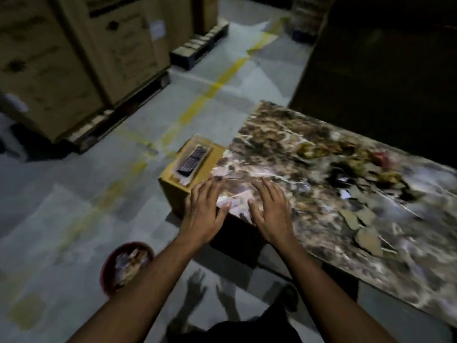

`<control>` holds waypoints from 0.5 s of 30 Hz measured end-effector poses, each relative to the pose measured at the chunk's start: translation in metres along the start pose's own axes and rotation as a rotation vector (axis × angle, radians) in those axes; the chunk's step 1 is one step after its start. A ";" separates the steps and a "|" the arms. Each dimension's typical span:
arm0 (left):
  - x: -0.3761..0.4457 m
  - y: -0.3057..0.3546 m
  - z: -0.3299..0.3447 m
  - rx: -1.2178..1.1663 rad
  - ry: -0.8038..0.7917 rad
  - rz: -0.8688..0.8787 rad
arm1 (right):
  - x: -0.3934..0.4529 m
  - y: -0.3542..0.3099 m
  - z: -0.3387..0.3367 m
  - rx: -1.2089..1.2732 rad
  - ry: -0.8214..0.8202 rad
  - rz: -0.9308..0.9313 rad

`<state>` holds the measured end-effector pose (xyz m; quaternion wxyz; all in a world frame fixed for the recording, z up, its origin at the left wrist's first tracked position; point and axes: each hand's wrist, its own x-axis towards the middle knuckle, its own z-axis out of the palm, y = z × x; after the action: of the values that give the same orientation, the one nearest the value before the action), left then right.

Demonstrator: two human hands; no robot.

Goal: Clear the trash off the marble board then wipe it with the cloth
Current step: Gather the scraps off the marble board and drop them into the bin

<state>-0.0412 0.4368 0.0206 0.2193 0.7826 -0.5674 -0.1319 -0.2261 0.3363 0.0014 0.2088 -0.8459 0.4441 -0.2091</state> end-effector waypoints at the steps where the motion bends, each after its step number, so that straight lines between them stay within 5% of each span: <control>1: 0.010 0.022 0.018 -0.006 -0.026 0.048 | -0.007 0.025 -0.016 -0.009 0.025 0.051; 10: 0.066 0.212 0.170 -0.090 -0.279 0.180 | -0.065 0.231 -0.143 -0.024 0.093 0.288; 15: 0.067 0.253 0.217 0.021 -0.425 0.272 | -0.091 0.301 -0.153 -0.026 0.044 0.430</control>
<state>-0.3287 0.2655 -0.0406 0.1024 0.6561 -0.7021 -0.2570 -0.5552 0.2307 -0.0497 0.2279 -0.7294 0.6215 -0.1725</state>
